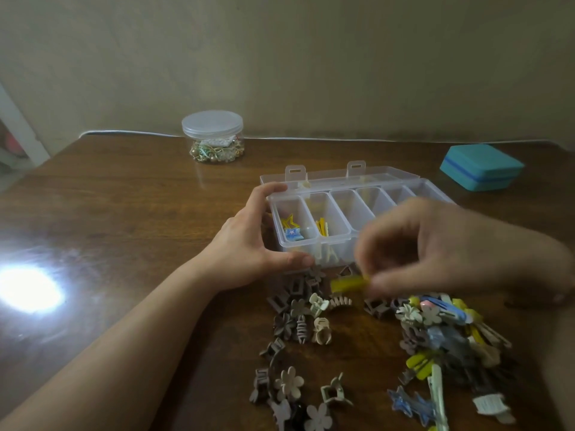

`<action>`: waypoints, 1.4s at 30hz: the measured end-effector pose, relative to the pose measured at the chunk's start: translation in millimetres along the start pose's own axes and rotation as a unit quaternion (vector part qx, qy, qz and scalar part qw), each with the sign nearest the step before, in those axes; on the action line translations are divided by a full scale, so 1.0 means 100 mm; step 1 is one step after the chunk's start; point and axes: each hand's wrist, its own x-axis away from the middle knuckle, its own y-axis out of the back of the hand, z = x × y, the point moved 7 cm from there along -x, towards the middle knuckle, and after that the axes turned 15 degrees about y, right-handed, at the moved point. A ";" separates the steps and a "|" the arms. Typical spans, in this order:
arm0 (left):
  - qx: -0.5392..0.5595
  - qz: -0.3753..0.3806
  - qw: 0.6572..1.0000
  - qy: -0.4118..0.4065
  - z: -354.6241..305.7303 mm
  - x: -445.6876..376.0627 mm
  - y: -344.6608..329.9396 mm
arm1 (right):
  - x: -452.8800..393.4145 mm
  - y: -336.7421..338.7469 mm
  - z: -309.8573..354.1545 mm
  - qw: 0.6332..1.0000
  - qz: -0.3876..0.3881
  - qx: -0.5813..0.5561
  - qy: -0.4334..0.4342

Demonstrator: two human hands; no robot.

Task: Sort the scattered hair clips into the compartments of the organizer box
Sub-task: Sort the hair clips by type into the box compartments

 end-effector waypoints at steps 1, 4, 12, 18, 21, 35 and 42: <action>0.001 0.001 1.000 0.000 0.00 0.00 0.00 | -0.02 0.12 -0.02 0.994 -0.104 -0.025 0.017; 0.005 0.001 1.000 0.002 0.00 0.01 0.00 | -0.01 0.33 -0.23 0.927 -0.374 -0.024 -0.017; 0.001 0.001 1.000 0.004 0.00 0.00 -0.01 | 0.11 0.45 -0.12 0.884 -0.460 0.081 0.007; 0.000 -0.004 1.000 0.003 0.00 0.00 -0.01 | 0.24 0.56 0.14 0.964 -0.233 0.131 0.012; 0.001 -0.008 1.000 0.003 0.00 -0.01 0.00 | 0.38 0.17 0.12 0.983 0.057 0.152 -0.083; -0.009 -0.008 1.000 0.003 0.00 0.00 0.01 | 0.54 -0.50 0.05 0.946 0.086 0.310 -0.043; -0.002 -0.001 1.000 0.002 -0.01 0.01 0.01 | 0.22 0.17 0.18 0.979 -0.187 0.071 0.025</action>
